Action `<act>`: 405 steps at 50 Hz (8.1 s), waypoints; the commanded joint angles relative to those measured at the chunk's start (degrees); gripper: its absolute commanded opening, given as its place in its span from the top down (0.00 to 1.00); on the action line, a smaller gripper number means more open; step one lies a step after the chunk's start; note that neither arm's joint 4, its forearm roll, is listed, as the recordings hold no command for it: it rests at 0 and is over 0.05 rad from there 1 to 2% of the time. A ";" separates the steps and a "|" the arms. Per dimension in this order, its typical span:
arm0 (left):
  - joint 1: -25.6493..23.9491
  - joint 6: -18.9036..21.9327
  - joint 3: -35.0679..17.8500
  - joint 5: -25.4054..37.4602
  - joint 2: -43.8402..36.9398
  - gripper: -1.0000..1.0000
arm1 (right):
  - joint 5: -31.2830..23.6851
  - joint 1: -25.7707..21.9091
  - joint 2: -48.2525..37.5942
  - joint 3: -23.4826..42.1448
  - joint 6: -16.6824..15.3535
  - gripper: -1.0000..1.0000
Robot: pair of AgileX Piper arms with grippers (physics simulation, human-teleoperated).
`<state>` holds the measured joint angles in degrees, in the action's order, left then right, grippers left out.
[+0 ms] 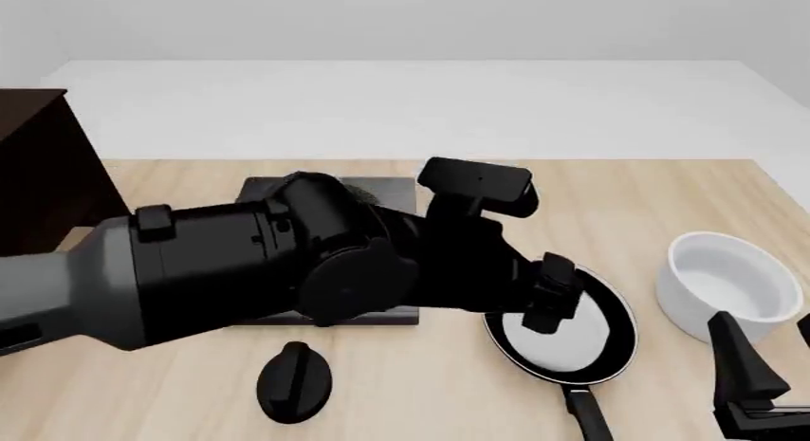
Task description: Put the frying pan under the cabinet shelf.
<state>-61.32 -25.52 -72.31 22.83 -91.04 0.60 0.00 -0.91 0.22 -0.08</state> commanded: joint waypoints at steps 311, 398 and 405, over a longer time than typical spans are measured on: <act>29.88 -66.39 67.76 -36.41 62.11 1.00 | 0.64 0.02 -0.53 -0.14 -0.01 0.00; 58.50 -72.87 72.31 -11.33 90.98 1.00 | 0.64 0.00 -0.52 -0.14 -0.03 0.00; 60.16 -73.88 72.31 -10.21 90.91 1.00 | 0.66 -0.01 -0.57 -0.14 0.00 0.00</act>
<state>-2.75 -98.23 0.00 12.23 -0.97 1.25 0.00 -1.44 0.08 -0.09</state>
